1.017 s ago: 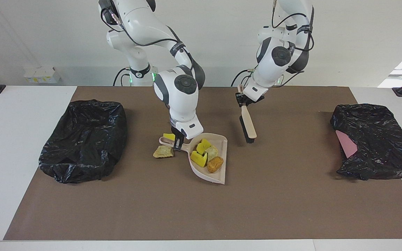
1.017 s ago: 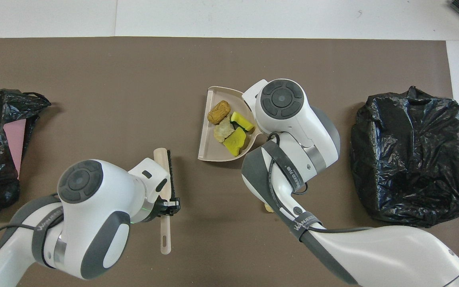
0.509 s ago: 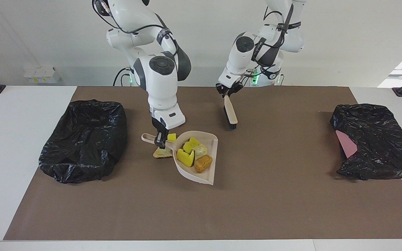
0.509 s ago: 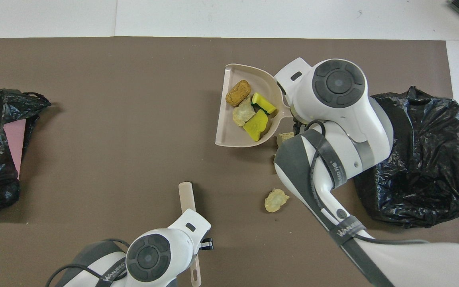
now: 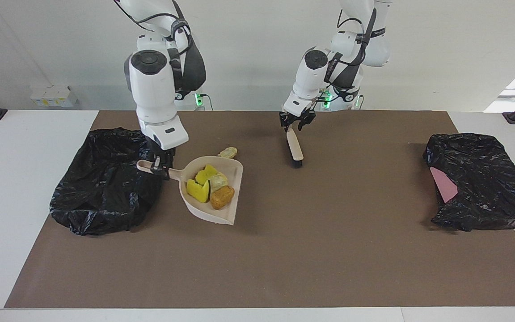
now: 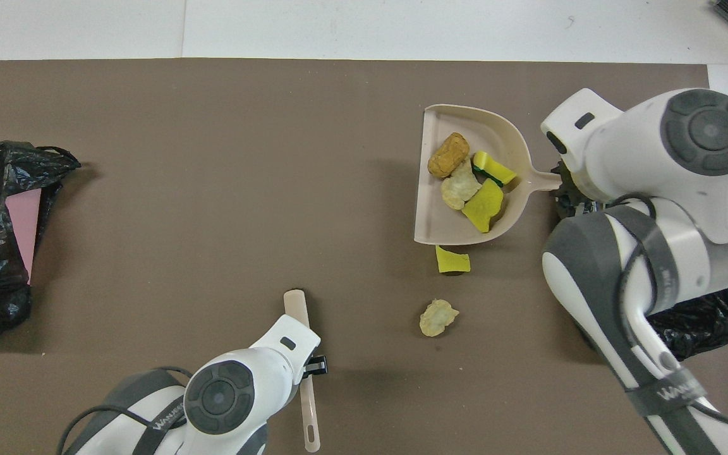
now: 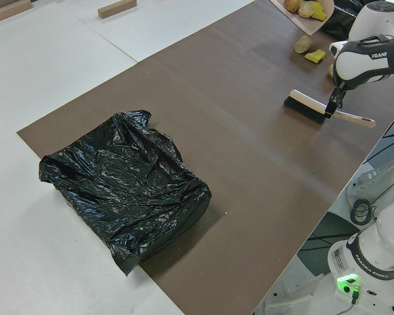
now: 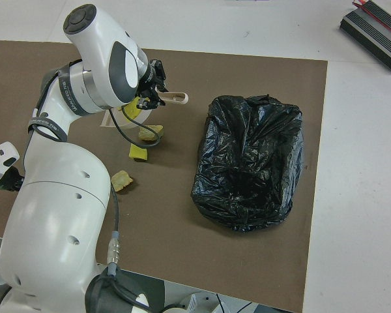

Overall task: Sweep and dump trash in bin
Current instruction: 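Carry the loaded dustpan to the black bag with the right gripper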

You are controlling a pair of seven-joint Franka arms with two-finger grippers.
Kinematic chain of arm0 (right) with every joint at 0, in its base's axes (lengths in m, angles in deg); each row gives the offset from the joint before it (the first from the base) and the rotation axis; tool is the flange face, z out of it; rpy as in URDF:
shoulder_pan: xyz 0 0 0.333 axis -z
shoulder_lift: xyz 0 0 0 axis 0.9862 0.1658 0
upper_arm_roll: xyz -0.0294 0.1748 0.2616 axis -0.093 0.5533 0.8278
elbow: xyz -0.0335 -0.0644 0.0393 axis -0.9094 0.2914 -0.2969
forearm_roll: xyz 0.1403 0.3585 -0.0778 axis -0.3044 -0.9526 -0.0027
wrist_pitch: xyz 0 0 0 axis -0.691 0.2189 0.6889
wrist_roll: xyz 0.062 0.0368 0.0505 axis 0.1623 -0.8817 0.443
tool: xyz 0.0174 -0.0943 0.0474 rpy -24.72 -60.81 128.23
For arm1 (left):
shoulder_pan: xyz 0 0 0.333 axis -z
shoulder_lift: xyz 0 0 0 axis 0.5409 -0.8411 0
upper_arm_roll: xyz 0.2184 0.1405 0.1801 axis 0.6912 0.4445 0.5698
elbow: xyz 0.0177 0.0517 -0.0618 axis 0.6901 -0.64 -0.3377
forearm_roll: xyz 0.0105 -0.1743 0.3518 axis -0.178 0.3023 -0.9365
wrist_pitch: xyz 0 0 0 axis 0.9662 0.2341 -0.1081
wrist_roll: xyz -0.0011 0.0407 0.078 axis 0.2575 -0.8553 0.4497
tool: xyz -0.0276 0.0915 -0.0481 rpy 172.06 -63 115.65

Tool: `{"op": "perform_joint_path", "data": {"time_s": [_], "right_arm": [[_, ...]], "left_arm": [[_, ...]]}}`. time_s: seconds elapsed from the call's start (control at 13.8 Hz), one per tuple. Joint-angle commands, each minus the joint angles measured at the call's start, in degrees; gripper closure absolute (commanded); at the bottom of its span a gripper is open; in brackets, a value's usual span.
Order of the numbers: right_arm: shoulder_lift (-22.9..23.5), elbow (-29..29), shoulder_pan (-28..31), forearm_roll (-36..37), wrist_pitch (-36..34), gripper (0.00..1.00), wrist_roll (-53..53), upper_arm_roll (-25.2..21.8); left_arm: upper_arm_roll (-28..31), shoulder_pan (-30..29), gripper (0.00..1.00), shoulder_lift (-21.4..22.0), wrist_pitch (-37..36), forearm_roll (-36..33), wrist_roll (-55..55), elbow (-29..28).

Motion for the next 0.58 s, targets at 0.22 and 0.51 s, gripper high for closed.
{"op": "perform_joint_path", "data": {"time_s": [0.22, 0.51], "right_arm": [[-9.24, -11.26, 15.68, -7.21, 0.25, 1.00, -22.32, 0.08], [-9.33, -10.64, 27.37, -7.04, 0.60, 1.00, -37.62, -0.01]], "left_arm": [[-0.07, -13.88, 0.00, -6.92, -11.55, -2.06, -8.55, 18.65], [0.02, -21.53, 0.00, -10.08, -15.14, -2.33, -14.36, 29.63]]}}
